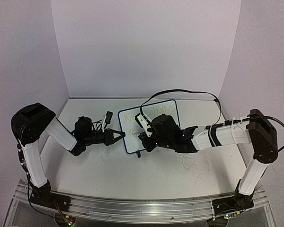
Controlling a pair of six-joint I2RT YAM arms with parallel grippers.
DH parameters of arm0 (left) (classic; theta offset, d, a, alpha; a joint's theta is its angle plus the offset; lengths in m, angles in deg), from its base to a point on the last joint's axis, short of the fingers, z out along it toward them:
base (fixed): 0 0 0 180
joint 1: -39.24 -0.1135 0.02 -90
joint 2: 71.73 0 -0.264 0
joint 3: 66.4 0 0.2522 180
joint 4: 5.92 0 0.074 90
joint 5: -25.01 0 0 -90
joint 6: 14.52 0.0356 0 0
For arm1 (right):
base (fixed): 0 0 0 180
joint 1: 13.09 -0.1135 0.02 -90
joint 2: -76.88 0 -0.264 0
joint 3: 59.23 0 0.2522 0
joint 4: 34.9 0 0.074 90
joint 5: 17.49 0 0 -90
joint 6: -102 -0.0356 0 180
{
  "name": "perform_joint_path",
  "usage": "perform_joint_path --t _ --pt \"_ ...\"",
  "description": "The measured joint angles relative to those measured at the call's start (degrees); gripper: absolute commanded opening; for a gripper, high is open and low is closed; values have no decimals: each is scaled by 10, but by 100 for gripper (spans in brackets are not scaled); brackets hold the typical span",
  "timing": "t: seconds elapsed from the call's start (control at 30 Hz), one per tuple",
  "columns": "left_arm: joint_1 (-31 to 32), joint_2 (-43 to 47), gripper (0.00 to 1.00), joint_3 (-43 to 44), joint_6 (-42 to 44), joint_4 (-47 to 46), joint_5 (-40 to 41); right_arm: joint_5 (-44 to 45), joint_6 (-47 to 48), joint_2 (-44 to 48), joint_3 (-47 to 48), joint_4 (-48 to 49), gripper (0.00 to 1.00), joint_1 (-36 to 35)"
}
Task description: Write a sentence on the whiteboard
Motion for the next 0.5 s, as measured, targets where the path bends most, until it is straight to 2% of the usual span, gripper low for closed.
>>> perform_joint_path --t 0.5 --pt "0 0 0 0 0 0 1 31 -13 0 0 2 0 -6"
